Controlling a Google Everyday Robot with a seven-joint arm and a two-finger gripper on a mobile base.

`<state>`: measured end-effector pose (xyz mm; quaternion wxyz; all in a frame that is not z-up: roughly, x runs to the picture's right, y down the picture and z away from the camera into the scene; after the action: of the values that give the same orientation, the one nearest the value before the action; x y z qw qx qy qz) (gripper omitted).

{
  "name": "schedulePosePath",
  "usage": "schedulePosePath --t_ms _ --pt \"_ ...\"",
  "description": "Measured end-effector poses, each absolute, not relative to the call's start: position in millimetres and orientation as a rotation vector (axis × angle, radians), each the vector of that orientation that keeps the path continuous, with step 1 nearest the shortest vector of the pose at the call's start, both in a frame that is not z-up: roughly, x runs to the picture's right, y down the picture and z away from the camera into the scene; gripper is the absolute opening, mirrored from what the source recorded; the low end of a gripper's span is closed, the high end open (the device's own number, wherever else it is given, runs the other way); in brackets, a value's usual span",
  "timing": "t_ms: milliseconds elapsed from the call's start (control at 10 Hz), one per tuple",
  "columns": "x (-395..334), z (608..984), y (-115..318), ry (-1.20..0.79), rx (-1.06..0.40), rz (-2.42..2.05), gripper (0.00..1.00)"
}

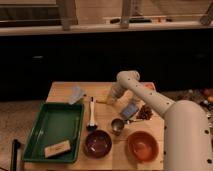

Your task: Place banana in purple bowl

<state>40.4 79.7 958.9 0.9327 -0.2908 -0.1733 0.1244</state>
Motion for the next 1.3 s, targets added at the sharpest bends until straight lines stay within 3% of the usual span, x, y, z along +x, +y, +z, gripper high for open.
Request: schedulePosePath --t_ms 200,300,1300 --pt "37 960 80 -0.353 -0.601 0.246 0.04" --pt "38 960 81 -0.357 -0.604 0.240 0.00" --pt "68 922 48 -0.429 -0.583 0.178 0.00"
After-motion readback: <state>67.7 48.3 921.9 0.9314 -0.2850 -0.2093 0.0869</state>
